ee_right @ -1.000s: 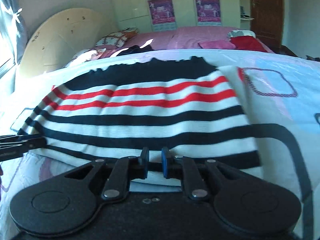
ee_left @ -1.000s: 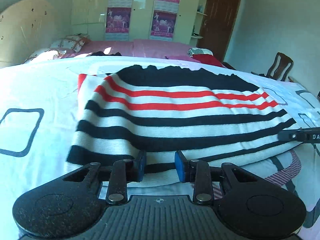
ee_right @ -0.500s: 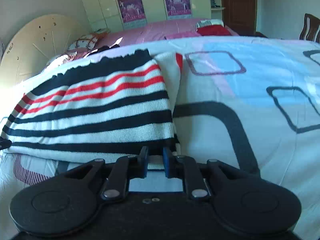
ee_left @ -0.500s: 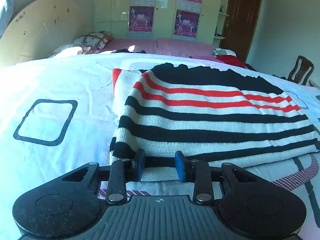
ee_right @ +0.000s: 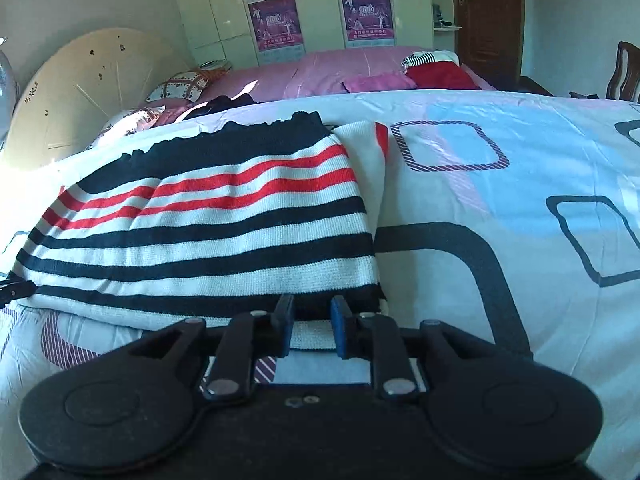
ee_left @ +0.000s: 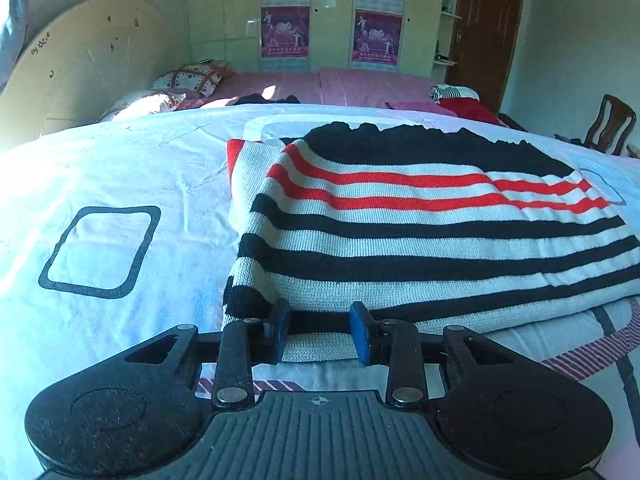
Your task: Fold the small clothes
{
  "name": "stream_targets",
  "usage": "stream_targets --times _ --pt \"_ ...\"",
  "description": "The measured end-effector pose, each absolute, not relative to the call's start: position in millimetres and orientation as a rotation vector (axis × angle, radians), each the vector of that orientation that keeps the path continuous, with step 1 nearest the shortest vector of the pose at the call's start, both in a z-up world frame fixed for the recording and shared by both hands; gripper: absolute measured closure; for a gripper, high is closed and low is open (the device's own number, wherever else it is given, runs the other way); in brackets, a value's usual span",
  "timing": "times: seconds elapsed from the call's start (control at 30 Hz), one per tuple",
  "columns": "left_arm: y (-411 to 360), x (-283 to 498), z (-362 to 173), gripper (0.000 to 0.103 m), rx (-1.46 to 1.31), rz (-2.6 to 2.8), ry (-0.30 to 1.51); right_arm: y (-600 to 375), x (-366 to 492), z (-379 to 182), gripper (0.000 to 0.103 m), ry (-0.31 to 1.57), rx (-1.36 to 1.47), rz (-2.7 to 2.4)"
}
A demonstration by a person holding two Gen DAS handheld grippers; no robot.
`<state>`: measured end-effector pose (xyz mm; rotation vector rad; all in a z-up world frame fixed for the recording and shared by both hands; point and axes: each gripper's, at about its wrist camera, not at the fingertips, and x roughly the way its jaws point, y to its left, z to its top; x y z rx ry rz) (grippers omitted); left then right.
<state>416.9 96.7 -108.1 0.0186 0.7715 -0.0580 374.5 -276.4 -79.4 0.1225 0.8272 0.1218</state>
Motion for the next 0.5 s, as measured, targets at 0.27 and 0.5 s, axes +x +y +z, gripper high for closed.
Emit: stream_targets --times 0.27,0.5 --pt "94.7 415.0 -103.2 0.07 0.033 -0.05 0.788 -278.2 380.6 -86.0 0.082 0.865 0.122 0.117" --pt "131.3 371.1 -99.1 0.07 -0.257 -0.059 0.793 -284.1 380.6 -84.3 0.08 0.873 0.132 0.16"
